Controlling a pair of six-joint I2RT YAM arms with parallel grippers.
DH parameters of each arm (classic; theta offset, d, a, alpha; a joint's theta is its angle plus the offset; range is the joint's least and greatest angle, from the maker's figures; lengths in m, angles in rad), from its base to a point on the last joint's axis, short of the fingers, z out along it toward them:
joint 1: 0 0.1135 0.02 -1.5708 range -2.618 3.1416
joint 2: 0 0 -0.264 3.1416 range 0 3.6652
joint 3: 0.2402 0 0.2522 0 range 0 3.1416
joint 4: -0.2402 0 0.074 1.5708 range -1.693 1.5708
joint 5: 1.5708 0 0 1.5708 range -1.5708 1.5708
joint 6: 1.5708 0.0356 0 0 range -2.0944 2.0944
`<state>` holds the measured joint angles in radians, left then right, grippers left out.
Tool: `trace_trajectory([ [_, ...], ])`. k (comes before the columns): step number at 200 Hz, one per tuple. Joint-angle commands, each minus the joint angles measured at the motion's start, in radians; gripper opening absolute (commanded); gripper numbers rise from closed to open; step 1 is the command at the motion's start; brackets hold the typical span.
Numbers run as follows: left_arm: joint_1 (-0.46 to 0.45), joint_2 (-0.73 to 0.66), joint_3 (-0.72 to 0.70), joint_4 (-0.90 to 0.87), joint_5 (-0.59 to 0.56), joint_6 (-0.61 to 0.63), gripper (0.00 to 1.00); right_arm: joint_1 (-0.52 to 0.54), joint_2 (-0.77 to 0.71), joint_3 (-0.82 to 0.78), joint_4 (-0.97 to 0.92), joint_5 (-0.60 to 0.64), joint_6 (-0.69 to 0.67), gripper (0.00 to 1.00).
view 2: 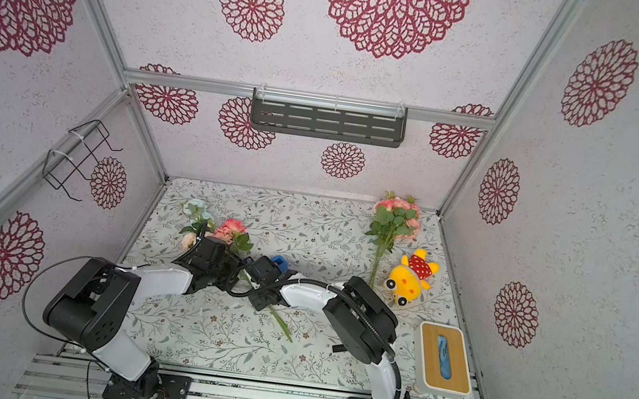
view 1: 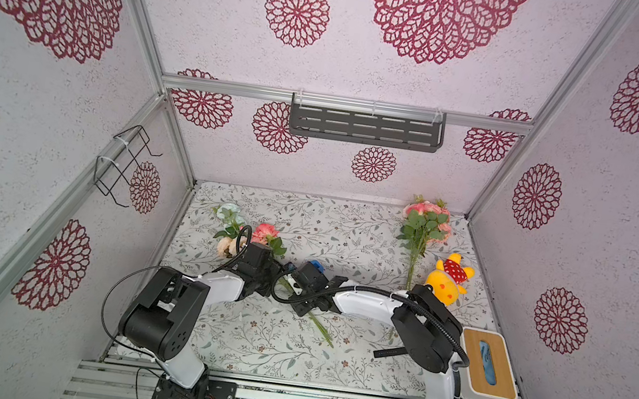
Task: Wrap bouquets with tape
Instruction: Pick up the unwrapped bouquet from the center of the board.
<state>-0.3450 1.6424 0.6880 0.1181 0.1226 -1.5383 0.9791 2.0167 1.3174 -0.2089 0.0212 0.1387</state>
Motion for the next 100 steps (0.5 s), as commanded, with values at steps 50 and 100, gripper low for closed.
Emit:
trace_trajectory([
  [50, -0.037, 0.095, -0.007, 0.009, -0.028, -0.072, 0.61, -0.013, -0.039, 0.068, -0.012, -0.074, 0.010, 0.00],
  [100, -0.042, 0.053, -0.047, -0.009, -0.059, -0.101, 0.58, -0.016, -0.071, 0.061, 0.020, -0.070, 0.052, 0.00],
])
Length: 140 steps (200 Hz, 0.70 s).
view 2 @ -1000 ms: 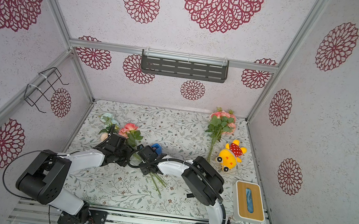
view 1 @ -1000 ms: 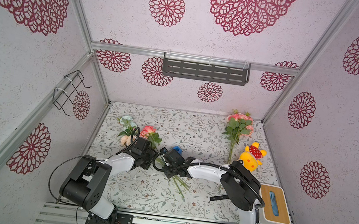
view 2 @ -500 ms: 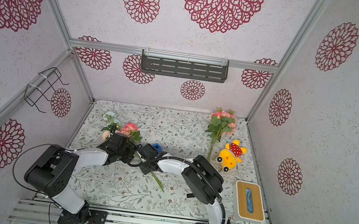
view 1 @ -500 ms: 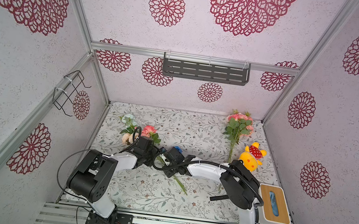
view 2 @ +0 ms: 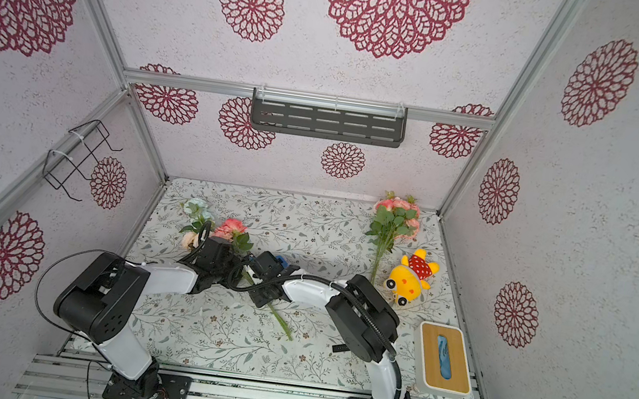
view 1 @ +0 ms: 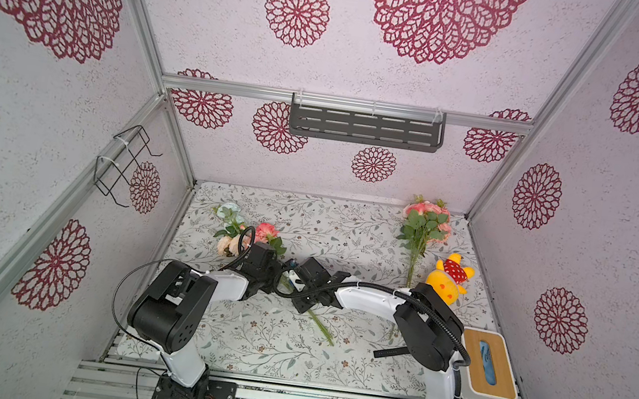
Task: Wrap bouquets with tape
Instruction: Pick up the unwrapped bouquet from the center of the board.
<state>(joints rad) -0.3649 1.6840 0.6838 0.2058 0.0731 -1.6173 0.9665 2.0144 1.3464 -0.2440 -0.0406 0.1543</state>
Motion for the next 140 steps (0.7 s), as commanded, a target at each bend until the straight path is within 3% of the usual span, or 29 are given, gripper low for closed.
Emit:
trace_trajectory([
  [1, -0.022, 0.012, -0.043, -0.096, -0.009, -0.022, 0.58, -0.003, -0.071, 0.032, 0.057, -0.009, 0.037, 0.00],
  [64, -0.057, 0.049, -0.050, -0.063, 0.033, -0.059, 0.57, -0.011, -0.073, 0.041, 0.074, -0.007, 0.070, 0.00],
  [103, -0.068, 0.098, -0.045, -0.012, 0.074, -0.067, 0.41, -0.011, -0.072, 0.044, 0.084, -0.011, 0.082, 0.00],
  [140, -0.072, 0.093, -0.038, -0.031, 0.071, -0.060, 0.34, -0.010, -0.066, 0.060, 0.085, -0.015, 0.091, 0.00],
])
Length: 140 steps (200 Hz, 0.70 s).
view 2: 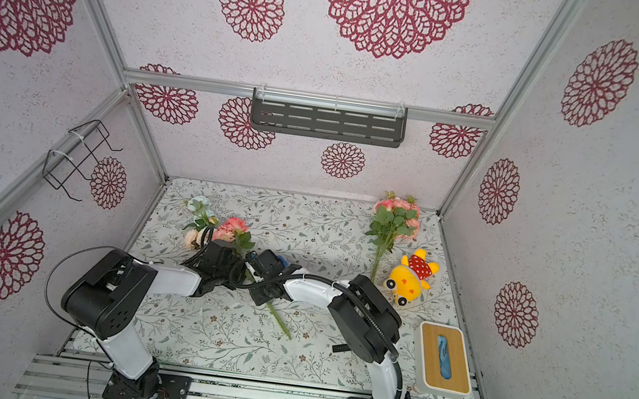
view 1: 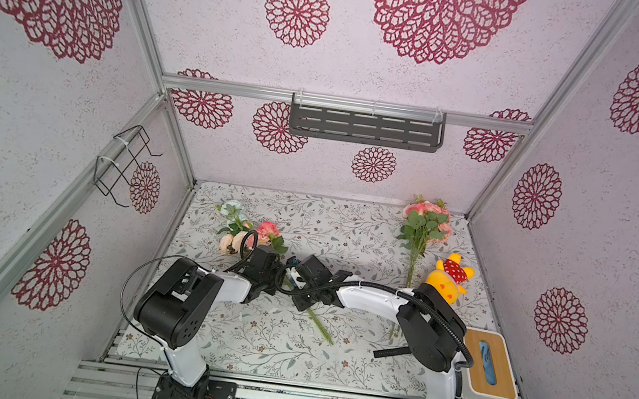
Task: Wrap bouquets with tape
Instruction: Pick up the unwrapped bouquet from the center of the board.
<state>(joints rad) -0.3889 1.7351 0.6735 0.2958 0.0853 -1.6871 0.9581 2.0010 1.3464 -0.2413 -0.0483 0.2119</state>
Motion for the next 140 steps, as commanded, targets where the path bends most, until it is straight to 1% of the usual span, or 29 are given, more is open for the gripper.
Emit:
trace_trajectory([
  [1, -0.048, 0.042, -0.027, -0.121, 0.059, 0.009, 0.34, -0.002, -0.053, 0.061, 0.082, -0.008, 0.033, 0.00],
  [13, -0.048, 0.044, -0.026, -0.119, 0.060, 0.010, 0.31, -0.002, -0.053, 0.061, 0.082, -0.007, 0.032, 0.00],
  [37, -0.049, 0.044, -0.029, -0.118, 0.065, 0.007, 0.15, -0.002, -0.044, 0.066, 0.074, -0.015, 0.027, 0.00],
  [70, -0.044, 0.044, -0.035, -0.110, 0.065, 0.006, 0.08, -0.002, -0.055, 0.033, 0.082, -0.008, 0.029, 0.00],
  [87, -0.042, 0.043, -0.032, -0.110, 0.066, 0.010, 0.02, -0.003, -0.060, 0.017, 0.080, -0.014, 0.040, 0.00],
  [92, -0.041, 0.040, -0.032, -0.112, 0.064, 0.013, 0.00, -0.004, -0.061, 0.013, 0.077, -0.018, 0.043, 0.03],
  [110, -0.040, 0.038, -0.035, -0.116, 0.065, 0.015, 0.00, -0.010, -0.078, -0.015, 0.080, -0.033, 0.070, 0.15],
  [140, -0.036, 0.037, -0.036, -0.116, 0.067, 0.016, 0.00, -0.035, -0.119, -0.077, 0.103, -0.075, 0.107, 0.26],
])
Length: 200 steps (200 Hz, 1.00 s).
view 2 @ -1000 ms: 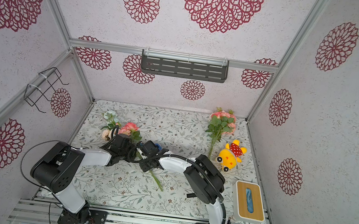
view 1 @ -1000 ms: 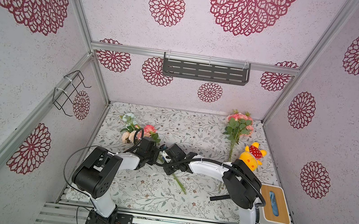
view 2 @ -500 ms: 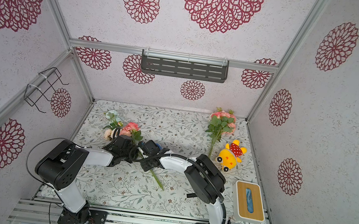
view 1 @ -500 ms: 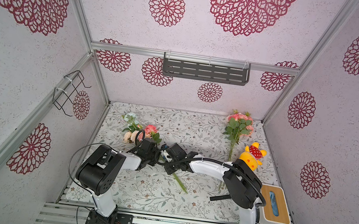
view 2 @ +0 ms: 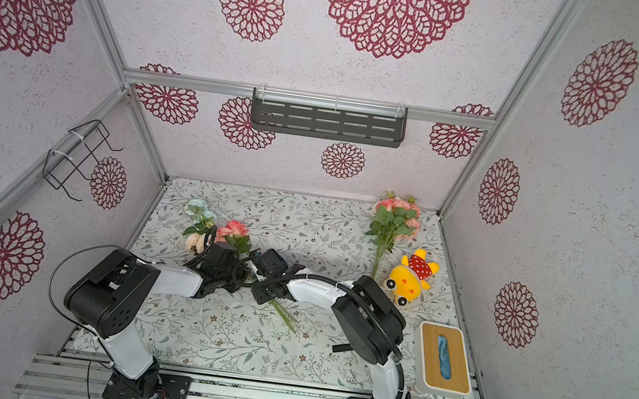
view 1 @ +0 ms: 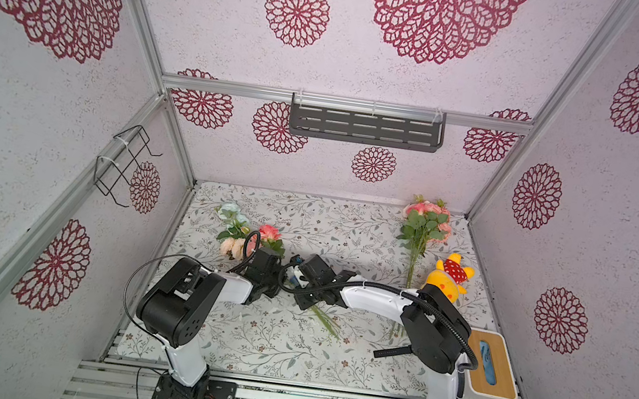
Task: Wrap bouquets with tape
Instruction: Pick up the unwrapped bouquet from the center of the board.
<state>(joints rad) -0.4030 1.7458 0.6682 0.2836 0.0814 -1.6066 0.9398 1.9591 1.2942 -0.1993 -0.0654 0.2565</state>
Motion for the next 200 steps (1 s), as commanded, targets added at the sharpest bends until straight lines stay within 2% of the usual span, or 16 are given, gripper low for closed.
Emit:
trace_trajectory([
  [1, -0.022, 0.026, -0.030, -0.104, 0.071, -0.064, 0.00, -0.017, -0.078, -0.027, 0.061, -0.059, 0.063, 0.26],
  [21, -0.020, 0.022, -0.026, -0.111, 0.071, -0.056, 0.00, -0.046, -0.095, -0.056, 0.067, -0.121, 0.083, 0.33],
  [46, -0.018, 0.011, -0.021, -0.125, 0.064, -0.043, 0.00, -0.113, -0.088, -0.096, 0.117, -0.342, 0.151, 0.46],
  [64, -0.013, 0.010, -0.018, -0.129, 0.064, -0.035, 0.00, -0.138, -0.071, -0.113, 0.138, -0.412, 0.170, 0.51],
  [109, -0.012, 0.005, -0.015, -0.129, 0.063, -0.024, 0.00, -0.176, -0.067, -0.157, 0.218, -0.455, 0.234, 0.56],
  [152, -0.012, -0.008, -0.012, -0.129, 0.064, -0.012, 0.00, -0.205, -0.005, -0.200, 0.332, -0.561, 0.323, 0.59],
  [187, -0.007, -0.036, -0.013, -0.131, 0.048, 0.000, 0.00, -0.208, 0.031, -0.213, 0.334, -0.564, 0.319, 0.57],
  [200, -0.007, -0.043, -0.012, -0.130, 0.047, 0.003, 0.00, -0.207, 0.036, -0.202, 0.290, -0.530, 0.290, 0.56],
])
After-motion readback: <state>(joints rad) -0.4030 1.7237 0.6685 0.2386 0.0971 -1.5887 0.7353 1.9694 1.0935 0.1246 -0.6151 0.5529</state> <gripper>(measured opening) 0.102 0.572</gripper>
